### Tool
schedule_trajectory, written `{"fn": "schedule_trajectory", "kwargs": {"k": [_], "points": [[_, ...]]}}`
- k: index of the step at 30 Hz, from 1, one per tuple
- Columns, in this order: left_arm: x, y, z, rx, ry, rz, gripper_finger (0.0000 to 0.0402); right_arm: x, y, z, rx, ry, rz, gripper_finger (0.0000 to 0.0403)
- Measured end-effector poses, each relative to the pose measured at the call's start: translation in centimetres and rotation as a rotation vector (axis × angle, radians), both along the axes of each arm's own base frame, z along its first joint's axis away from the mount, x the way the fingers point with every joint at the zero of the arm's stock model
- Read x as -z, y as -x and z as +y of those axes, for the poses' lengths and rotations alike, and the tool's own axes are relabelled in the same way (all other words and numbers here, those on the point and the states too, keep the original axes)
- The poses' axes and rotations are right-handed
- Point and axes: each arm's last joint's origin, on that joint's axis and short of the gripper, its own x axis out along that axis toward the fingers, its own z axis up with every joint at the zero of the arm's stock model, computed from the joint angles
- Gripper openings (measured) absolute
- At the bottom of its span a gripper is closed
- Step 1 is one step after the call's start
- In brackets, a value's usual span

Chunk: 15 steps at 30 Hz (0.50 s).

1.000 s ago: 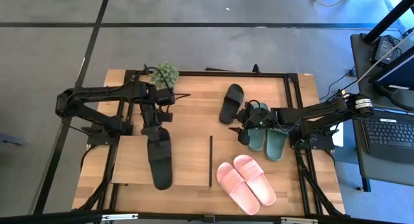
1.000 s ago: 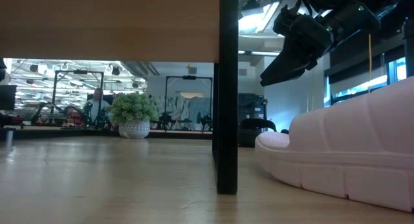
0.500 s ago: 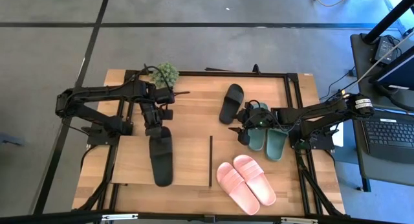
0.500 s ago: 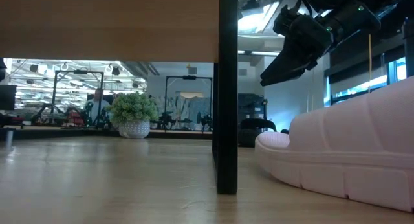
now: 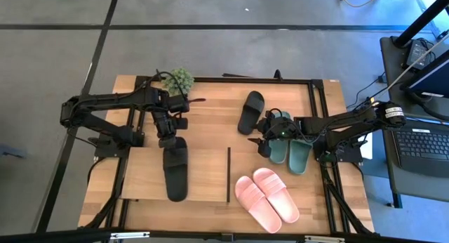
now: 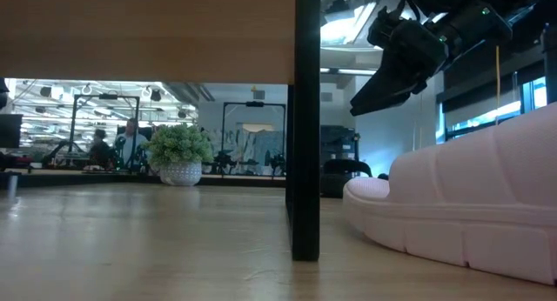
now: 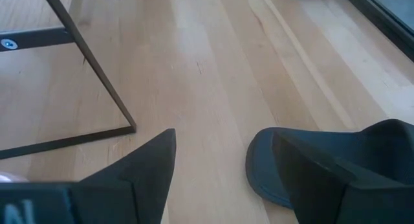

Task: Pick and place slides into the shelf
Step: Put the left black slipper on the shelf

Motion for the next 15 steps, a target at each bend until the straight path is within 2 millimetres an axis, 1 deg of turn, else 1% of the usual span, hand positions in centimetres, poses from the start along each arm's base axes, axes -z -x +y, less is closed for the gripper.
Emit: {"fn": "schedule_trajectory", "kwargs": {"k": [3, 9, 12, 15], "points": [[0.0, 0.0, 0.0, -0.018, 0.003, 0.016, 0.0085, 0.0, 0.0, 0.0, 0.0, 0.0, 0.0, 0.0255], [0.0, 0.1, 0.5, -0.048, -0.008, 0.023, 0.0149, 0.0, 0.0, 0.0, -0.001, 0.001, 0.001, 0.0255], [0.1, 0.2, 1.0, -0.074, -0.06, 0.038, 0.0166, 0.0, 0.0, 0.0, -0.002, 0.001, 0.001, 0.0255], [0.3, 0.4, 1.3, -0.094, -0.095, 0.071, 0.0172, 0.0, 0.0, 0.0, -0.002, 0.002, 0.001, 0.0255]]}}
